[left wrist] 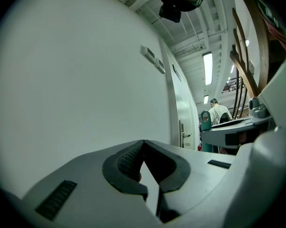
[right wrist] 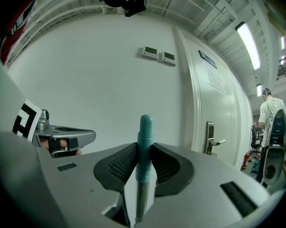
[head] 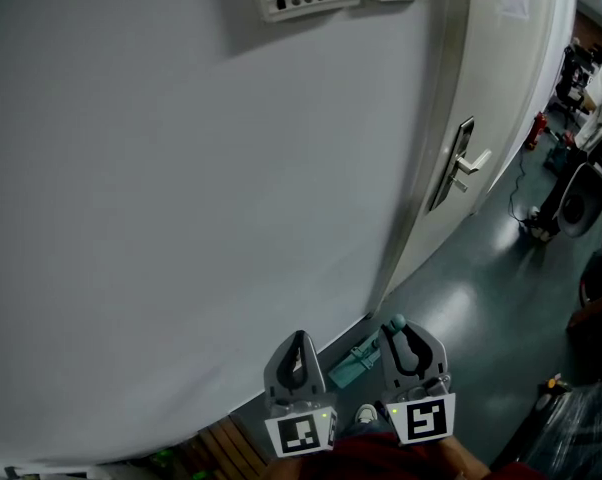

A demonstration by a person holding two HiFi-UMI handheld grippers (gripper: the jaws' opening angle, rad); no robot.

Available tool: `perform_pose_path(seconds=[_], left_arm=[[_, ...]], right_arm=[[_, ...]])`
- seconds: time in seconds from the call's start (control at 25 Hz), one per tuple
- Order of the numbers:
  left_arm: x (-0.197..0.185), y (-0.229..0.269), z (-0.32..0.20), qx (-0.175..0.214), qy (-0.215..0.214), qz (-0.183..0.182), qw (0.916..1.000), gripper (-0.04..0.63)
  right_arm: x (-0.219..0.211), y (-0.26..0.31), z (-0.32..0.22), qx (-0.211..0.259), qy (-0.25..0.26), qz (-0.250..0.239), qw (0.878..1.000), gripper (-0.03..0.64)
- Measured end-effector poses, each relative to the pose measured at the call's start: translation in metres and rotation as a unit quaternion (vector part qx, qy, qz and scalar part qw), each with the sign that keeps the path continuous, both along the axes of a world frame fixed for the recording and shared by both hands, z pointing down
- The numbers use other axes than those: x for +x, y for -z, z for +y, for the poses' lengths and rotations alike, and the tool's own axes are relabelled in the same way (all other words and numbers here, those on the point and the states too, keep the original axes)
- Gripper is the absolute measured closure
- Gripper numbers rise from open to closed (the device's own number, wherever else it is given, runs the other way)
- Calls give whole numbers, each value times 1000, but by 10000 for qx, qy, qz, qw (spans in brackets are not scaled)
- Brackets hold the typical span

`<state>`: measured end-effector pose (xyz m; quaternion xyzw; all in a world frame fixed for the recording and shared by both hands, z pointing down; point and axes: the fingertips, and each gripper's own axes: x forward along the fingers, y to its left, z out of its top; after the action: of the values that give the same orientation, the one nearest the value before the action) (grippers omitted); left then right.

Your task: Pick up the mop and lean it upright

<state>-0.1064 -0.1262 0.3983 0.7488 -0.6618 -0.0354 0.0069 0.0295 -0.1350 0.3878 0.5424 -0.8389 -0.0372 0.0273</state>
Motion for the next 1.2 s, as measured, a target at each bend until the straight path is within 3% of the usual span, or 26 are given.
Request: perform_pose_path(seconds=[1.2], left_arm=[[10,7,2,177,-70,14,9998,581]], right_arm=[[11,-9,-3,-70,-101,95,9999,511]])
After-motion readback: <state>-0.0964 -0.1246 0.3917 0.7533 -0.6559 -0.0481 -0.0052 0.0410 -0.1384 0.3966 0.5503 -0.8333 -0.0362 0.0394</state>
